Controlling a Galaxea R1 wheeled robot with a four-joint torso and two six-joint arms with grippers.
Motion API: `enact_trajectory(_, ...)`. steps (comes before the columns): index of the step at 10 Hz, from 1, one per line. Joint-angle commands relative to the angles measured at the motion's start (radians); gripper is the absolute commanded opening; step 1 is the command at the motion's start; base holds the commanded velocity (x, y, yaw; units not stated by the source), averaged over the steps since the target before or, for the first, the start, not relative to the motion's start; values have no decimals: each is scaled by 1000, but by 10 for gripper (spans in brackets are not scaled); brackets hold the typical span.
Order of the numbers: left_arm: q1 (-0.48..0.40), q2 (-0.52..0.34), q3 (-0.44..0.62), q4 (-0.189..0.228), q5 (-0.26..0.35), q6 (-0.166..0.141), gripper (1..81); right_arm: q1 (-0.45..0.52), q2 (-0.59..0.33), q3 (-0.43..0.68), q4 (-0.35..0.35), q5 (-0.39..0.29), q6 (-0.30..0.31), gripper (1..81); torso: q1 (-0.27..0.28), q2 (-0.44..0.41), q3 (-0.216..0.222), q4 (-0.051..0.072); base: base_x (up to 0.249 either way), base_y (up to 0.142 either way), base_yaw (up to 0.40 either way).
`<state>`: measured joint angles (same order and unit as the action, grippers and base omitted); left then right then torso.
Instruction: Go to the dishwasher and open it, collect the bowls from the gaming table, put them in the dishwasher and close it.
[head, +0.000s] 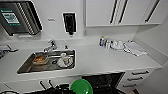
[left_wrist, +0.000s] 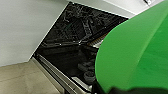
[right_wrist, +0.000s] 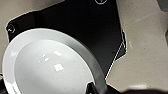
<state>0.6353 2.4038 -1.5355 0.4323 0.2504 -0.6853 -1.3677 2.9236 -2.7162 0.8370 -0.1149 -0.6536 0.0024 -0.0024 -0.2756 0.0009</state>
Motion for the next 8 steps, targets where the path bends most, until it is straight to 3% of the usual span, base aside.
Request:
enact_trajectory(1, -156, 37, -23, -6, 21, -3, 10, 32, -15, 4, 4, -91, -3, 10, 0, 0, 0, 0, 0, 0, 0)
enact_trajectory(8, -283, 146, -77, -15, 47, -3, 10, 34, -13, 4, 8, -91, -3, 10, 1, 0, -1, 0, 0, 0, 0)
